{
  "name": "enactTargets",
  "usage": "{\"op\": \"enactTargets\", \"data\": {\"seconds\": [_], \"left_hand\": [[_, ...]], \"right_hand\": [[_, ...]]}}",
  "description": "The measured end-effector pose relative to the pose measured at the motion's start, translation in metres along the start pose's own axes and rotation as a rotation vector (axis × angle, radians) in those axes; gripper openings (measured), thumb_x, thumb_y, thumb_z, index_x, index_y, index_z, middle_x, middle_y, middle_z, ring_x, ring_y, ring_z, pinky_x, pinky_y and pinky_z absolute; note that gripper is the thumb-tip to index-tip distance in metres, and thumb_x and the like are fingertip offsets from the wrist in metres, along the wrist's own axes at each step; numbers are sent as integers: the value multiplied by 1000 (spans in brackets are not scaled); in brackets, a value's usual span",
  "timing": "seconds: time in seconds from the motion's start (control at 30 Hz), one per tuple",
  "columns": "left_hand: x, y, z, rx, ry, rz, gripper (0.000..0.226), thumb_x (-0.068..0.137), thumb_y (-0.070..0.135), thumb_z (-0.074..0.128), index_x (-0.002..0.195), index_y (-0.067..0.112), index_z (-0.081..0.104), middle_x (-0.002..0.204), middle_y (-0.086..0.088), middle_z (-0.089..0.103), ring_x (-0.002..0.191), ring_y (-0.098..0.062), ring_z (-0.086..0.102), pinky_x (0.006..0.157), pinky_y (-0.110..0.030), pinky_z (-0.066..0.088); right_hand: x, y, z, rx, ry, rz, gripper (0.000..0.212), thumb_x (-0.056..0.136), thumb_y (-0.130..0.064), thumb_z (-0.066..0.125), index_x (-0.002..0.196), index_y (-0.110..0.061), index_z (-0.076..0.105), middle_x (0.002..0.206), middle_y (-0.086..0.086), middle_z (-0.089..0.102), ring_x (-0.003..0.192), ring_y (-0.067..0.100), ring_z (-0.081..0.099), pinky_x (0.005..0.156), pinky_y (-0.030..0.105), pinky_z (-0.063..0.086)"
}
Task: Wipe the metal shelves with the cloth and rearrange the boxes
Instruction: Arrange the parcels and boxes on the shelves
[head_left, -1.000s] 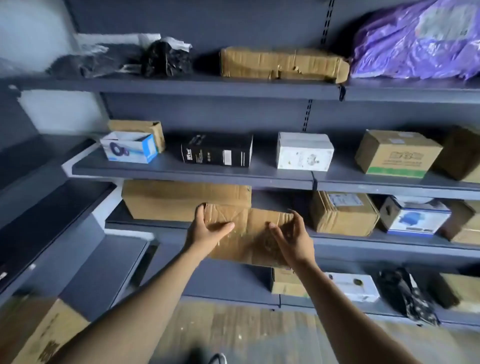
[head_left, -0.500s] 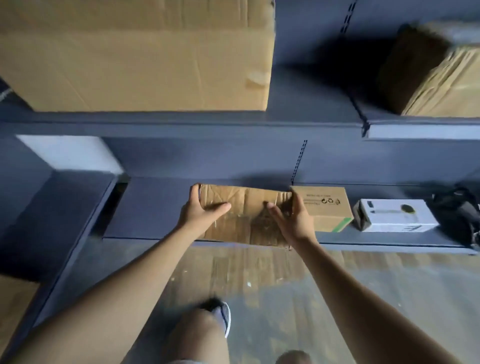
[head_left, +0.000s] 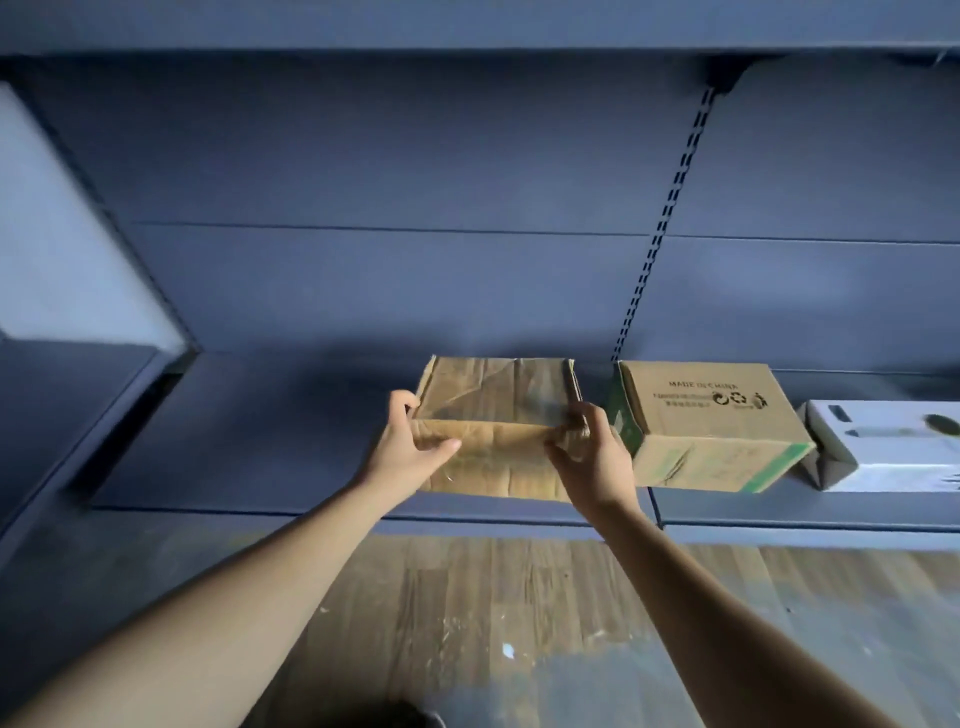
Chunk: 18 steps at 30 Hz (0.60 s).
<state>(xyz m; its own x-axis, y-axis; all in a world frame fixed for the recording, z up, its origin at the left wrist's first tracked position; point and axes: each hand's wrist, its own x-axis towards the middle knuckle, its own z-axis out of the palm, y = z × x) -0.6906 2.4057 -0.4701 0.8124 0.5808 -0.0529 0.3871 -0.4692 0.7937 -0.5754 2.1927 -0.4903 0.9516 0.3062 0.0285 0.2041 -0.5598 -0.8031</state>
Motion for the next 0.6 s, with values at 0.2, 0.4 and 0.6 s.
{"op": "enactTargets", "data": {"seconds": [0.2,0.4,0.6], "left_hand": [[32,-42,31,0,-58,81,61,89,27,75,141,24,42,140,15,46,129,-5,40,100,-24,33],[36,-65,48,40,-40,53,51,91,30,72,134,24,44,133,16,49,122,-10,47,93,-26,37],[43,-63,51,183,-98,73,62,93,38,69,144,19,39,149,-1,42,135,-21,44,102,-32,40]], "right_hand": [[25,39,38,19,-27,8,44,92,-21,72,132,-21,53,123,6,60,106,28,60,81,30,46],[22,53,53,-52,-42,-13,38,101,-41,56,135,-27,47,137,3,56,111,29,61,87,44,55],[27,57,50,-174,-114,40,46,102,-42,51,145,-38,35,154,5,41,126,36,54,96,53,52]]}}
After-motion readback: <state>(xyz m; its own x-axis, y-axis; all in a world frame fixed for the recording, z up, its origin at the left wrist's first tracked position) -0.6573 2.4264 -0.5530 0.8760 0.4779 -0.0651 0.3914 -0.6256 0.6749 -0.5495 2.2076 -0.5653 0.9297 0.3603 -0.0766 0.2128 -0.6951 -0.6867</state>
